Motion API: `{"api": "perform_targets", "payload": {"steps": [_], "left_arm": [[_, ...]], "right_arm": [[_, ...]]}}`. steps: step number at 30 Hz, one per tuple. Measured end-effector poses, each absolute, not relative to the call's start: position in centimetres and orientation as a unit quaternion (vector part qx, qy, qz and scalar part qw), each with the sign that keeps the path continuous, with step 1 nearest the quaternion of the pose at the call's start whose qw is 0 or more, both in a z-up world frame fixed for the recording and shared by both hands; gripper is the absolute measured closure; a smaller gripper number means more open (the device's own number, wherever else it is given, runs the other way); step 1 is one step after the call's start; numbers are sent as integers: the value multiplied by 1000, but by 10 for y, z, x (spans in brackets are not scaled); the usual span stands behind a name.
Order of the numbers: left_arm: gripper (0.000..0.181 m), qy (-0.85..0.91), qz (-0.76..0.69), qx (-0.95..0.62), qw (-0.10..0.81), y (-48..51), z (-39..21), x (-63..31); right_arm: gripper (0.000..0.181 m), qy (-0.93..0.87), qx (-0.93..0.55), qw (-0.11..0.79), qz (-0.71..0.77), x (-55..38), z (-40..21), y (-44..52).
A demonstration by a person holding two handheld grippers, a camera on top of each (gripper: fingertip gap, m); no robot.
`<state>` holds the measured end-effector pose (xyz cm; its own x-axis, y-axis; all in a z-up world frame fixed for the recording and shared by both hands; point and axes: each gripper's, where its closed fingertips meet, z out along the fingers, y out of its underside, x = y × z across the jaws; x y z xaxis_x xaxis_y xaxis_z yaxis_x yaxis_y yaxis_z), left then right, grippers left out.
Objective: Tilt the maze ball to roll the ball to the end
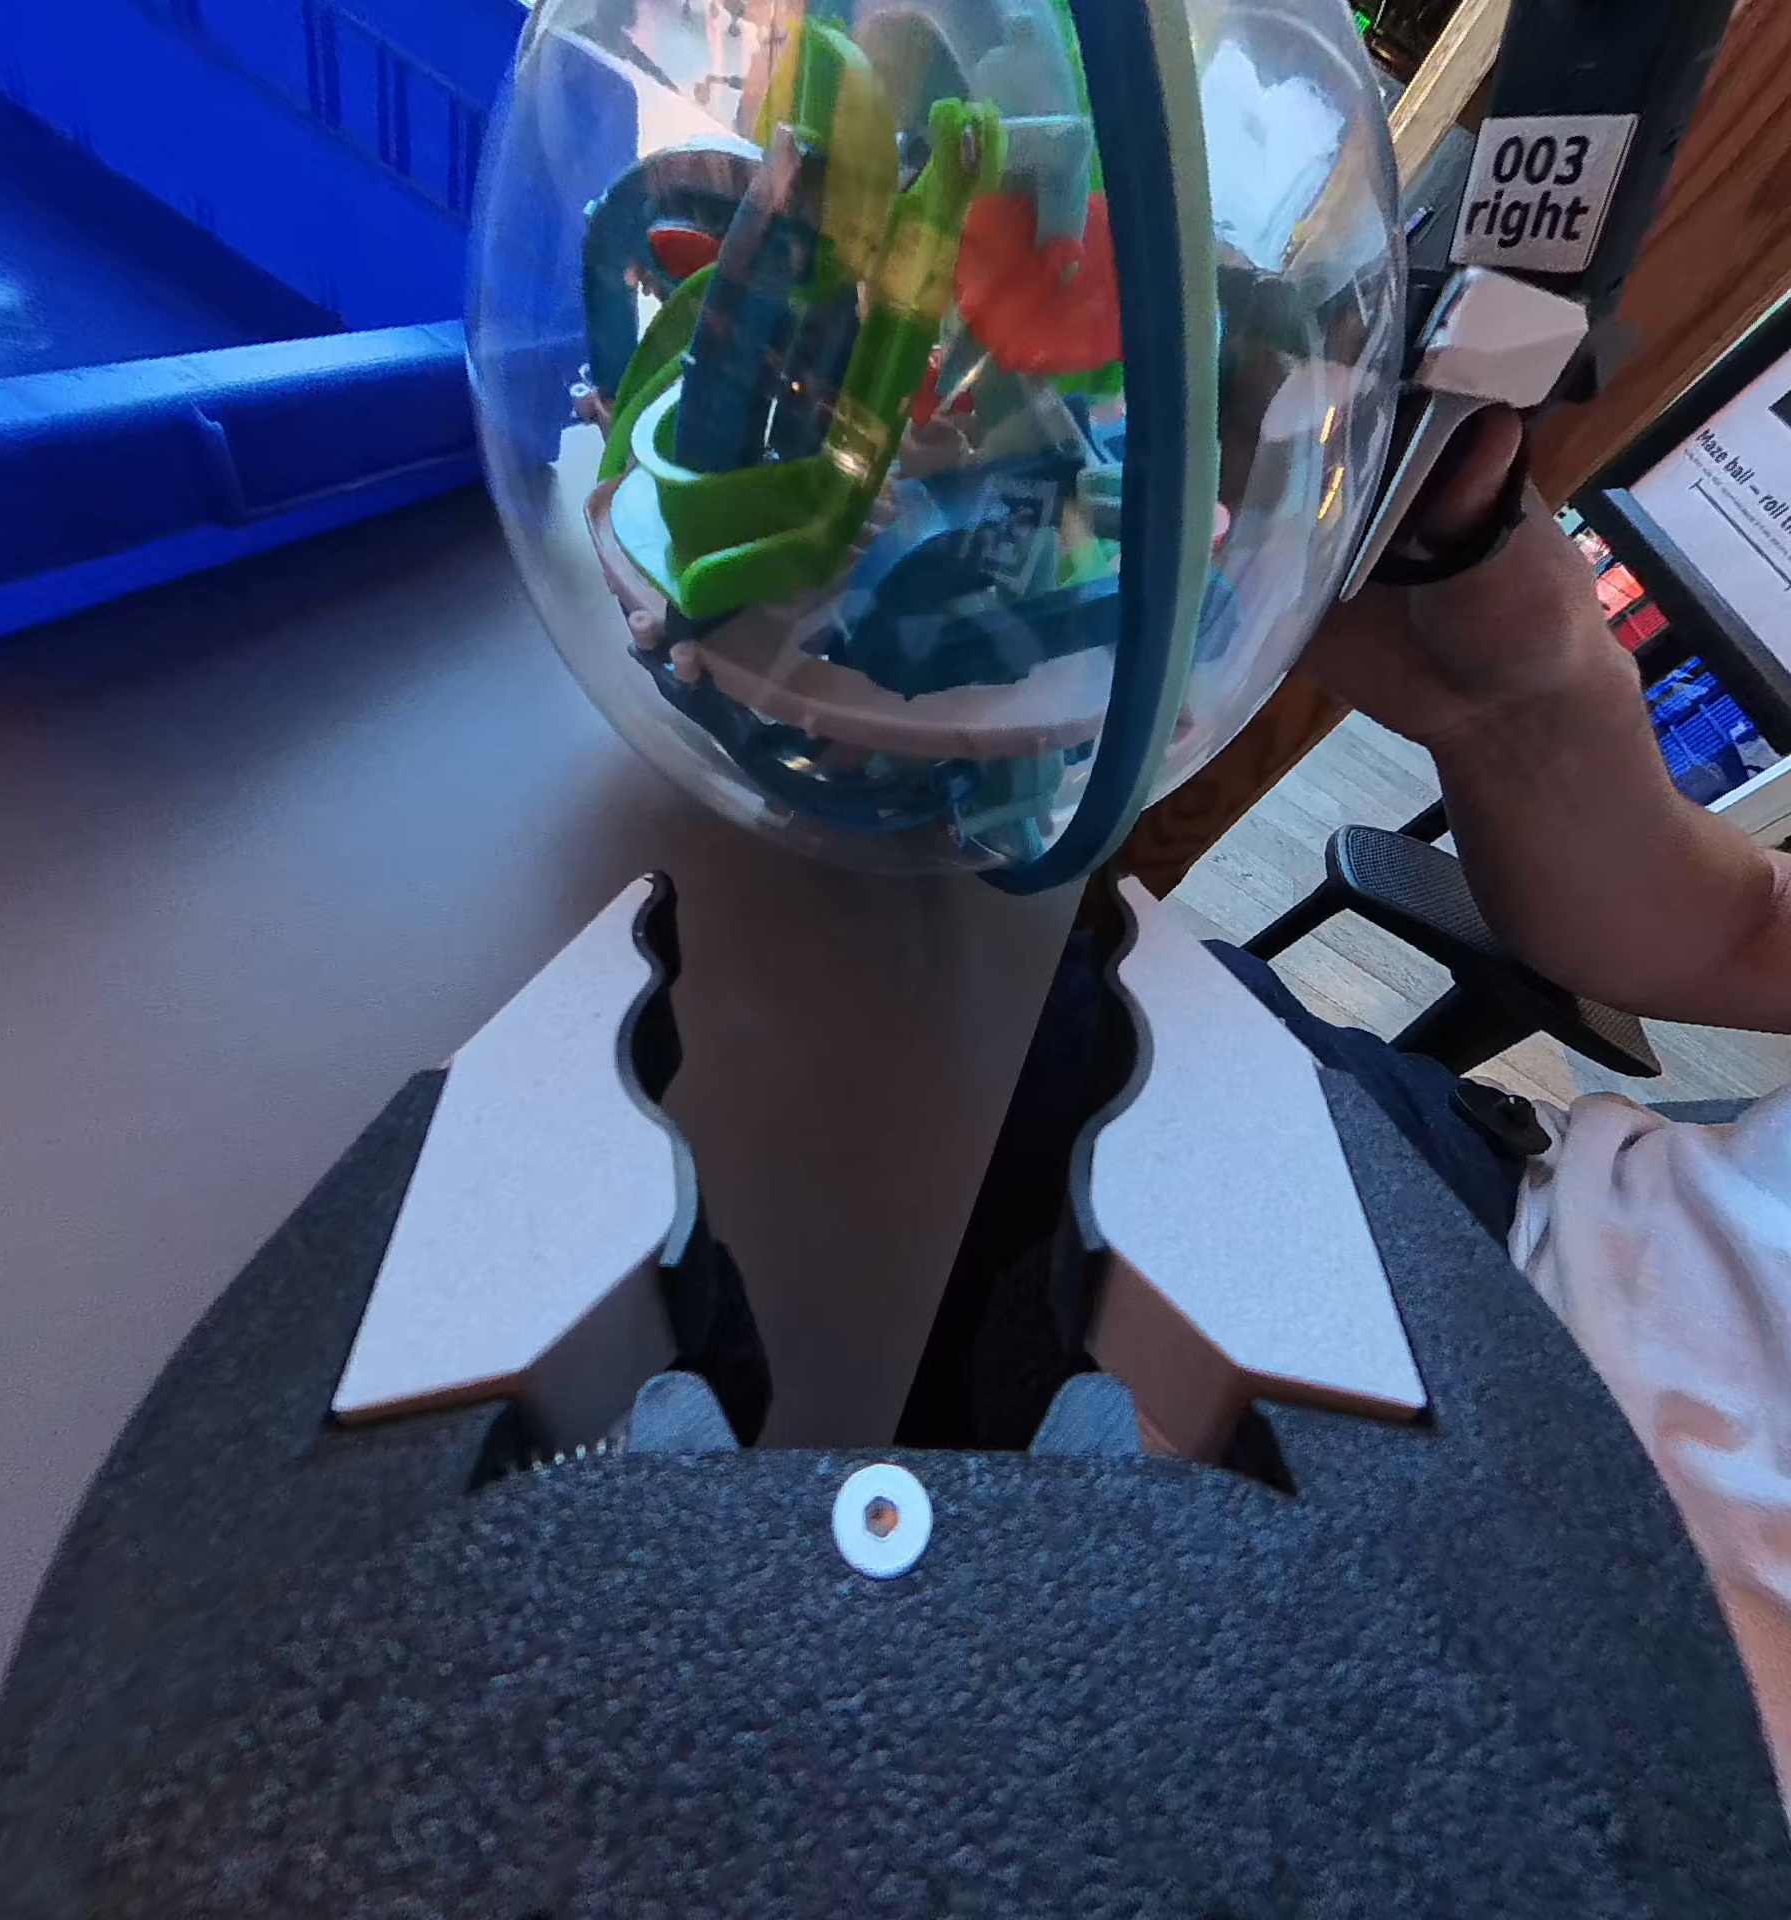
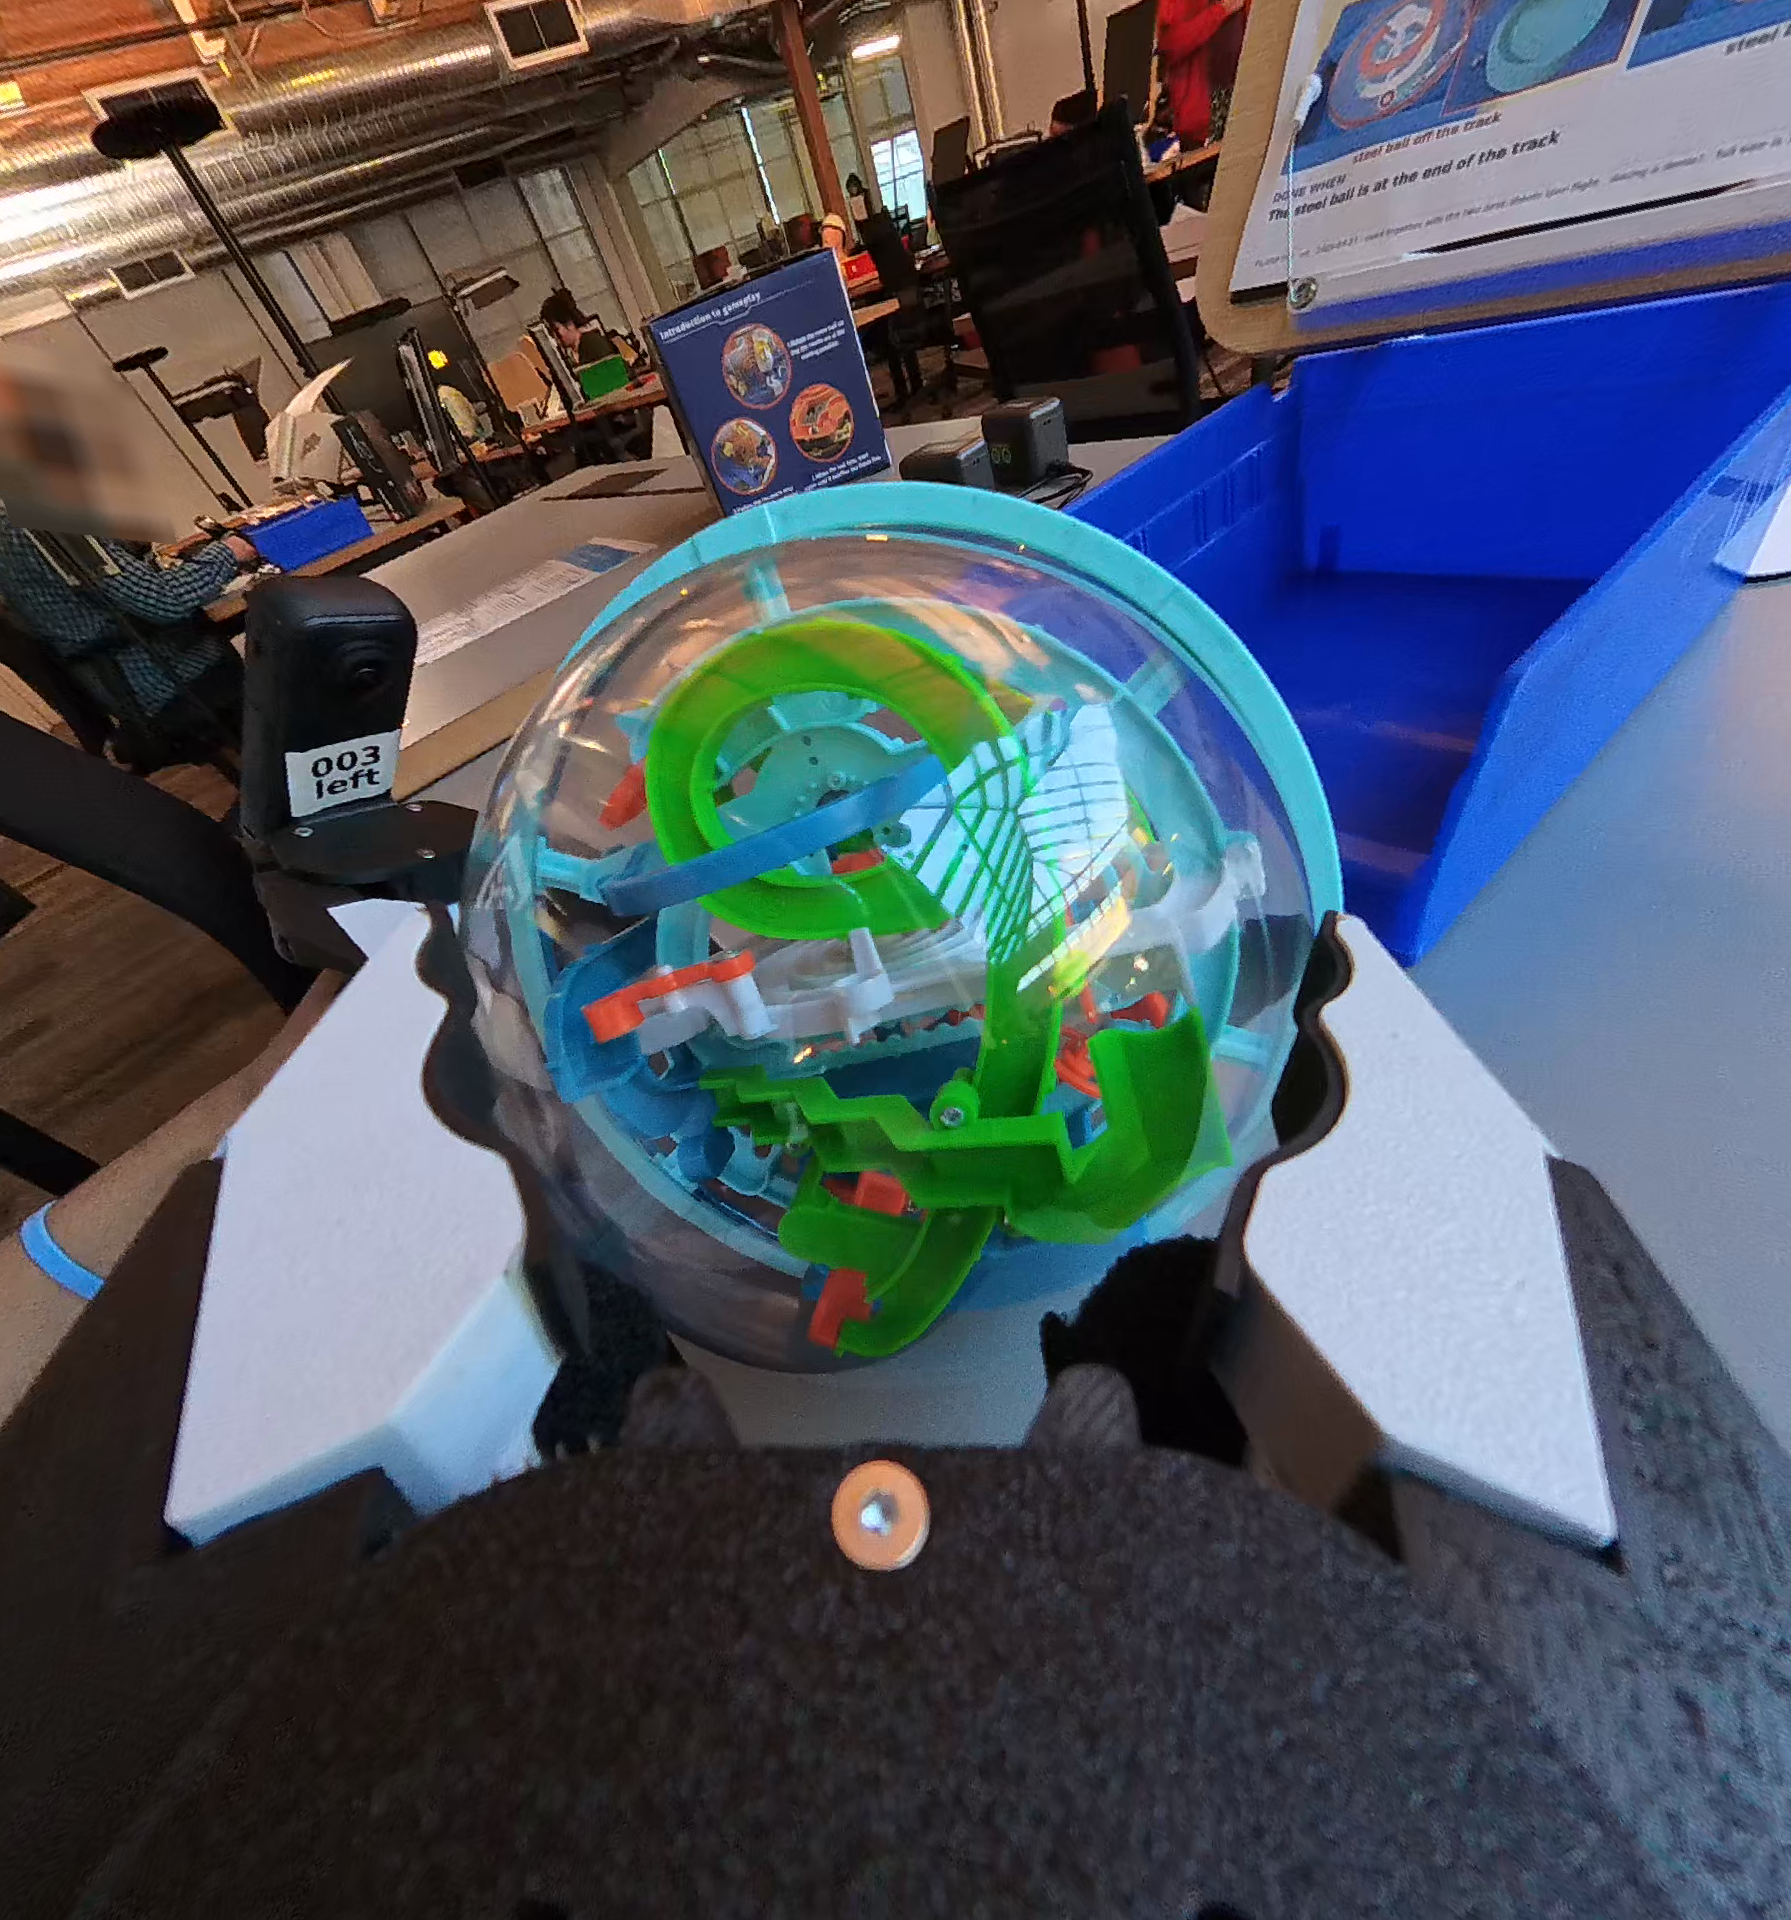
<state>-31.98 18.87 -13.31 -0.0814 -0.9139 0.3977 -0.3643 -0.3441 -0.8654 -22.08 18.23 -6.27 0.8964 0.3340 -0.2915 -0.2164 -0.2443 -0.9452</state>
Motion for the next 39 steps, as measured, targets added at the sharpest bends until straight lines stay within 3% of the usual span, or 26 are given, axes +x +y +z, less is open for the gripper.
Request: {"api": "perform_targets", "payload": {"steps": [26, 28, 31, 32, 39], "left_arm": [[104, 507, -530, -630, 254, 189, -134, -320], [93, 494, -536, -634, 260, 194, -131, -319], [37, 462, -563, -630, 270, 206, -117, -319], [30, 457, -575, -624, 267, 208, -113, -318], [22, 516, -568, -597, 234, 184, -112, -286]], "right_arm": [[32, -33, -755, 606, 247, -215, -63, 182], [33, -43, -757, 601, 253, -215, -63, 181], [44, -65, -756, 592, 270, -209, -58, 174], [45, -65, -754, 594, 274, -203, -55, 173], [33, -120, -756, 579, 282, -172, -73, 170]]}}
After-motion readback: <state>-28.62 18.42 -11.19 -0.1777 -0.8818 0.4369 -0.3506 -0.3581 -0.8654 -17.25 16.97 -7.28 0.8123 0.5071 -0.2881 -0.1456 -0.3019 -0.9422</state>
